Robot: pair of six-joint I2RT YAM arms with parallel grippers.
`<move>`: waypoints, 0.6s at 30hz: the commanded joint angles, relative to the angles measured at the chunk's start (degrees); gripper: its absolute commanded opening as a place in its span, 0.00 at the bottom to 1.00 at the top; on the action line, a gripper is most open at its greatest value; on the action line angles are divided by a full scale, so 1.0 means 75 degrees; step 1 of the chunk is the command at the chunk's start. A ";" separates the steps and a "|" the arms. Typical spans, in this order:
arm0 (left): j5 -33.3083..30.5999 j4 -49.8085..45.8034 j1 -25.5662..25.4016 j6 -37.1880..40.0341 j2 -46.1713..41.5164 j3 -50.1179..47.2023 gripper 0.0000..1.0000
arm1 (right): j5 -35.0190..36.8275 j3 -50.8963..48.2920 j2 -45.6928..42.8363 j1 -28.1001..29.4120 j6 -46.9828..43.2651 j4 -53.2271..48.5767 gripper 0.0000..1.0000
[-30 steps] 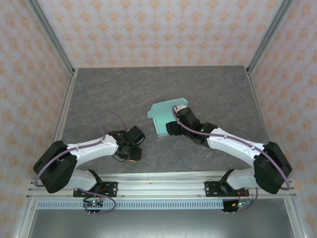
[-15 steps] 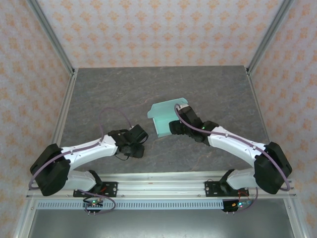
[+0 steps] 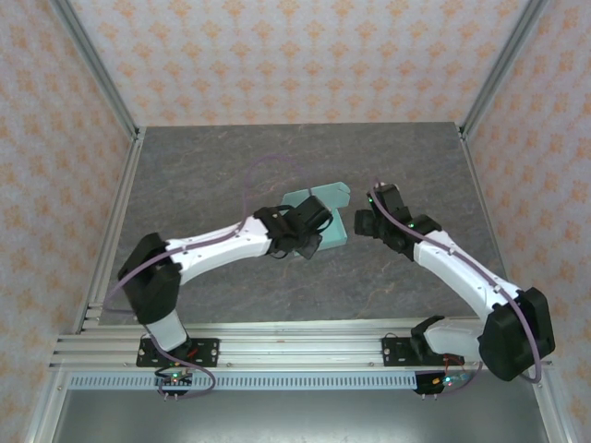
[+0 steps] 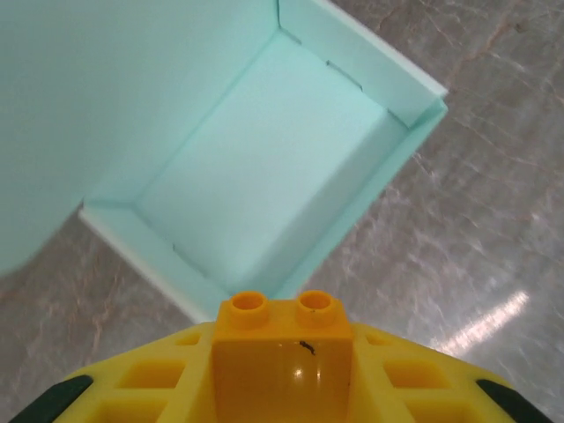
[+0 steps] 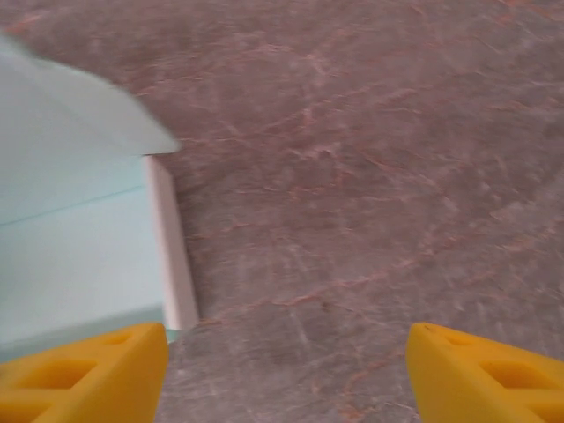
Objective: Fold the paper box
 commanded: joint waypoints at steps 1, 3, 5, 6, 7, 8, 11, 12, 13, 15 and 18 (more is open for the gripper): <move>-0.0853 -0.0420 -0.0027 0.0981 0.0674 0.0797 0.34 | 0.0217 0.0044 -0.0359 -0.0239 0.0199 -0.0496 0.73; -0.1111 -0.0492 -0.0015 0.1195 0.1099 0.1178 0.34 | 0.0234 0.0019 -0.0360 -0.0265 0.0148 -0.0502 0.73; -0.1341 -0.0591 -0.0006 0.1362 0.1542 0.1532 0.34 | 0.0264 0.0009 -0.0359 -0.0267 0.0134 -0.0511 0.73; -0.1423 -0.0624 0.0014 0.1395 0.1700 0.1643 0.34 | 0.0265 0.0001 -0.0352 -0.0261 0.0145 -0.0504 0.73; -0.1474 -0.0655 0.0027 0.1422 0.1831 0.1763 0.34 | 0.0267 -0.0019 -0.0365 -0.0257 0.0138 -0.0498 0.73; -0.1479 -0.0667 0.0039 0.1465 0.1946 0.1848 0.34 | 0.0276 -0.0032 -0.0369 -0.0265 0.0139 -0.0487 0.73; -0.1492 -0.0615 0.0033 0.1527 0.2211 0.1965 0.36 | 0.0256 -0.0083 -0.0344 -0.0270 0.0149 -0.0441 0.73; -0.1484 -0.0613 0.0039 0.1524 0.2286 0.1996 0.37 | 0.0236 -0.0099 -0.0344 -0.0276 0.0144 -0.0423 0.73; -0.1492 -0.0585 0.0039 0.1534 0.2356 0.2015 0.37 | 0.0207 -0.0110 -0.0327 -0.0269 0.0166 -0.0414 0.73; -0.1606 -0.0547 0.0039 0.1482 0.2439 0.2032 0.37 | 0.0162 -0.0098 -0.0325 -0.0272 0.0183 -0.0397 0.73; -0.1709 -0.0503 0.0033 0.1453 0.2445 0.2033 0.41 | 0.0107 -0.0097 -0.0314 -0.0279 0.0185 -0.0370 0.73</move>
